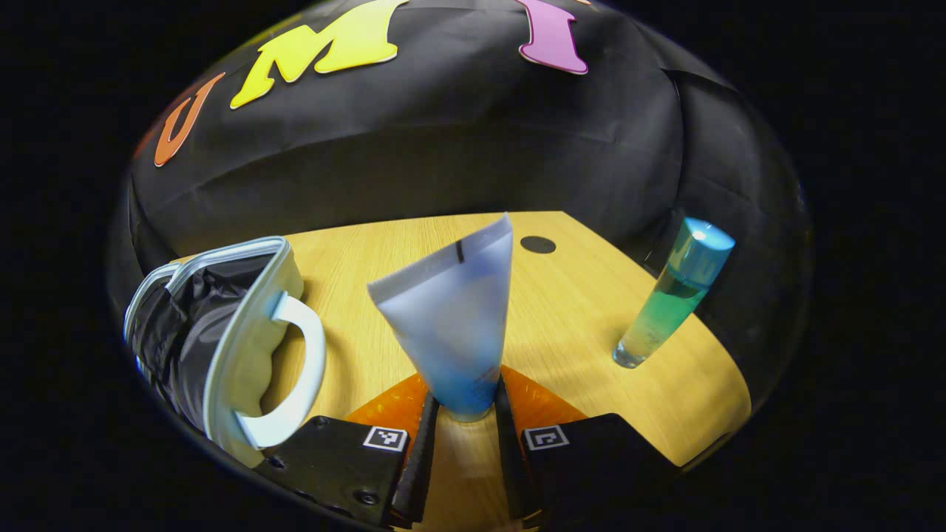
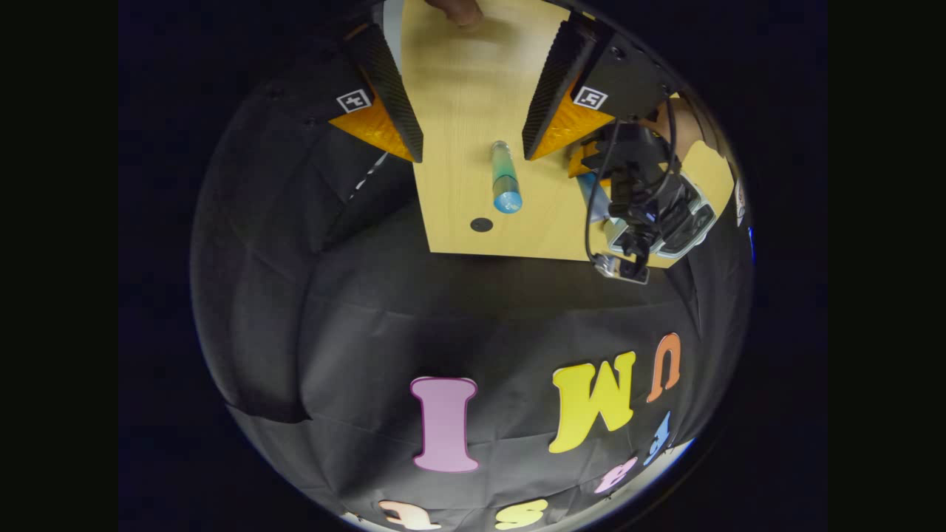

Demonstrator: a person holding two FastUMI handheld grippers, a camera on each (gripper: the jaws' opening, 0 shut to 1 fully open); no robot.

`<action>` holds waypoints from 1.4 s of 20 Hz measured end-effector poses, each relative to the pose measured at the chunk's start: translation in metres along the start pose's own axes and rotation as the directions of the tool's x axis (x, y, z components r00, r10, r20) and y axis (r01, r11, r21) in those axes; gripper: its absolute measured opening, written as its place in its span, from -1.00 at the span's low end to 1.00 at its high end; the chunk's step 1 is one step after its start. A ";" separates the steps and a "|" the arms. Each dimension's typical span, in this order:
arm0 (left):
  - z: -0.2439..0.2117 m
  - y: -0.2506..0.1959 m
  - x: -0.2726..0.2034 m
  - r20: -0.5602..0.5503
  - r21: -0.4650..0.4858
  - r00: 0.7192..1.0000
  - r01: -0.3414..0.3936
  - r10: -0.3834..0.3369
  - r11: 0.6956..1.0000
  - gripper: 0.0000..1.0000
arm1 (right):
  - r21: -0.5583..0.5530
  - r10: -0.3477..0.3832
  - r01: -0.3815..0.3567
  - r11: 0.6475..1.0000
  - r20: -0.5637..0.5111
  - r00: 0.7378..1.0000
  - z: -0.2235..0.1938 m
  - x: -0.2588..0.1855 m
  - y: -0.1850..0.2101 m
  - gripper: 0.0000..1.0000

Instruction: First open the suitcase, pack the skin care products into it, and then close the suitcase.

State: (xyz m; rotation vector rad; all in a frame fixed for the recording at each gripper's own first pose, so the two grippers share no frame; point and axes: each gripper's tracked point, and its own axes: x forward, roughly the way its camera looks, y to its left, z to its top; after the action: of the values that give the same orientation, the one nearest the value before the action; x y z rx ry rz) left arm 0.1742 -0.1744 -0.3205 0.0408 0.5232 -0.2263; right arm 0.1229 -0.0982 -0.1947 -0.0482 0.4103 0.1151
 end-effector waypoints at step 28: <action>0.006 0.191 -0.270 -0.038 -0.178 0.965 -0.261 0.258 0.949 -0.15 | 0.013 -0.188 0.190 0.982 -0.088 0.978 -0.051 0.146 0.033 -0.26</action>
State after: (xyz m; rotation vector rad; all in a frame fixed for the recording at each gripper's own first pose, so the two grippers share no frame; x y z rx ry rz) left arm -0.0070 0.0662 -0.1842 -0.0666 0.5449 0.0800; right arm 0.2314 -0.0543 -0.3008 -0.0715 0.4911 -0.0789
